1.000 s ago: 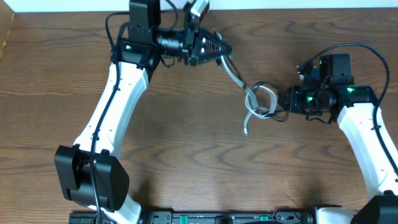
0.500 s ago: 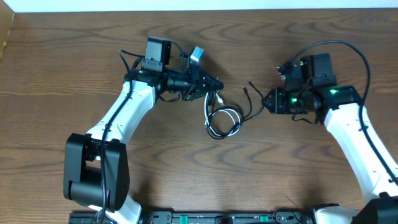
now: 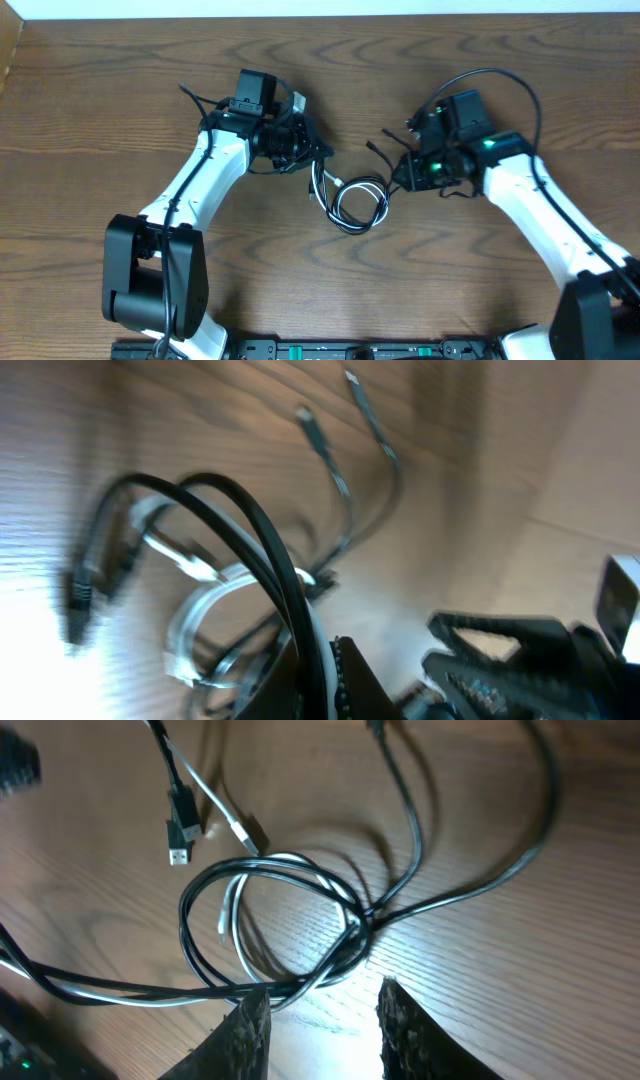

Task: Untangle cables

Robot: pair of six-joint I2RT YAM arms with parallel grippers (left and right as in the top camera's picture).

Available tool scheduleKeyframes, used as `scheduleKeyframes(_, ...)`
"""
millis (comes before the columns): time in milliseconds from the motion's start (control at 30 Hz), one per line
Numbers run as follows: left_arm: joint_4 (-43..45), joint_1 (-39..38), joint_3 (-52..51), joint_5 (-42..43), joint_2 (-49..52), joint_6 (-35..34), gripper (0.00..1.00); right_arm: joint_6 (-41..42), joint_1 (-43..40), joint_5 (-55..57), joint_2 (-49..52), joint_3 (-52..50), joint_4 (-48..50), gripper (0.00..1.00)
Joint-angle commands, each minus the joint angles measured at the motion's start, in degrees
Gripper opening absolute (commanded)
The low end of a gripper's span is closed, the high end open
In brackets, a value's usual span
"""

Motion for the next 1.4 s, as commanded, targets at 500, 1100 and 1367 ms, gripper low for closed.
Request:
scheduleKeyframes(500, -9.40, -0.13, 0.46, -26.01, -0.72, 0.17, 0.07, 1.53, 4.87, 0.42, 11.45, -0.22, 2.01, 0.33)
scheduleKeyframes(1100, -10.64, -0.13, 0.17, -26.99, -0.72, 0.17, 0.08, 2.56, 5.84, 10.36, 13.42, -0.22, 13.35, 0.31)
scheduleKeyframes(1367, -10.64, -0.13, 0.17, -26.97, -0.72, 0.17, 0.07, -2.60, 7.87, 12.20, 14.12, -0.28, 10.38, 0.39)
